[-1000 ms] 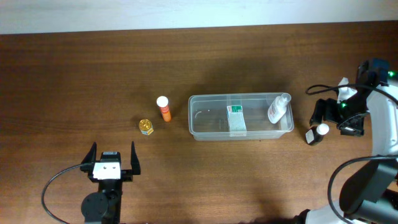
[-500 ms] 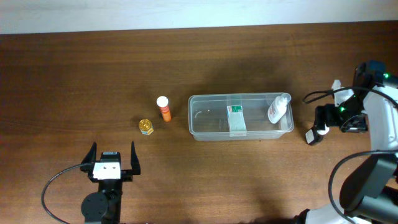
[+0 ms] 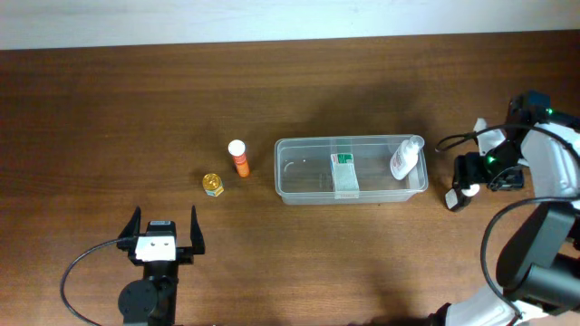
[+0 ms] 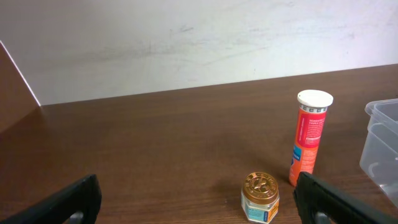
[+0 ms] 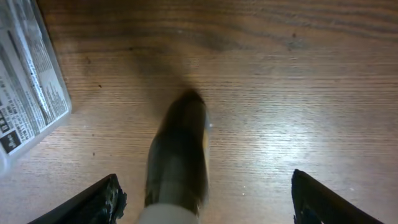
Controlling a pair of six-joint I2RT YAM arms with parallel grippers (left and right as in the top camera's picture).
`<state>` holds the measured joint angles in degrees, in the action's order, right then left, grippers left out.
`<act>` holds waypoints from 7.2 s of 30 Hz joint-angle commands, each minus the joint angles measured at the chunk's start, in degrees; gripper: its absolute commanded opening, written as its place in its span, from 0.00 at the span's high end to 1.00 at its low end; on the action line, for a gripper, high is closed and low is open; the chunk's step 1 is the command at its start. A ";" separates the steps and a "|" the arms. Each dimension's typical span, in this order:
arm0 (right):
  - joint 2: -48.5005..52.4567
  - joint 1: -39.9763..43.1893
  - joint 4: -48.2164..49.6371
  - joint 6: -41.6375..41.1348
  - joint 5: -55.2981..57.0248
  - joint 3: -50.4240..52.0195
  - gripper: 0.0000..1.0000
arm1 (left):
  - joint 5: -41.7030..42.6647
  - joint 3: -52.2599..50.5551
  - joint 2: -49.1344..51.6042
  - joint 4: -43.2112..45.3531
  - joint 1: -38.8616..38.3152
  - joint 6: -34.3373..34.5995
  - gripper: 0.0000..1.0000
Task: Pack container
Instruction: 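Move the right gripper to the small dark bottle with white cap, then grasp the small dark bottle and lift it over the container, then lower the dark bottle into the container and open the right gripper, then raise the right gripper away from the container to the upper right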
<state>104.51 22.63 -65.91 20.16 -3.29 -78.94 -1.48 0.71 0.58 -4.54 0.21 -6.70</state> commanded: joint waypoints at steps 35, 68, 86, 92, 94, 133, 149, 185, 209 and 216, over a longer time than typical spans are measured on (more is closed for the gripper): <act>2.25 0.26 -4.00 -1.20 -2.29 -3.45 0.82 | 0.44 -0.17 -0.28 -0.24 0.33 -0.90 0.01; 0.81 -27.93 -27.58 -14.03 -7.69 -37.73 0.81 | 0.46 -0.17 -0.28 -0.24 0.35 -0.90 0.01; 11.63 -34.14 -23.10 -21.14 -2.01 -35.06 0.81 | 0.46 -0.17 -0.28 -0.24 0.33 -0.90 0.01; 13.66 -34.14 -22.95 -21.14 -1.99 -34.58 0.80 | 0.46 -0.17 -0.28 -0.22 0.33 -0.90 0.01; 14.05 -34.12 -22.14 -21.14 -1.81 -33.81 0.81 | 0.46 -0.17 -0.28 -0.24 0.33 -0.90 0.01; 14.16 -32.26 -9.09 -21.14 0.33 -21.29 0.80 | 0.46 -0.17 -0.28 -0.24 0.35 -0.90 0.01; 14.16 -32.26 -4.28 -21.11 0.37 -14.82 0.69 | 0.46 -0.17 -0.28 -0.24 0.35 -0.90 0.01; 14.27 -2.89 -22.99 -25.38 -2.71 -56.41 0.02 | 0.46 -0.17 -0.28 -0.24 0.35 -0.90 0.01; 14.29 -0.37 -11.15 -25.35 -1.38 -38.58 0.02 | 0.46 -0.17 -0.28 -0.22 0.33 -0.90 0.01; 14.32 -0.44 -10.08 -25.35 -1.42 -38.58 0.02 | 7.54 -0.17 -0.28 3.56 0.35 -0.66 0.01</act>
<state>119.07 22.46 -76.18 -4.51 -4.99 -117.93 -0.36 0.69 0.58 -2.94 0.21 -6.68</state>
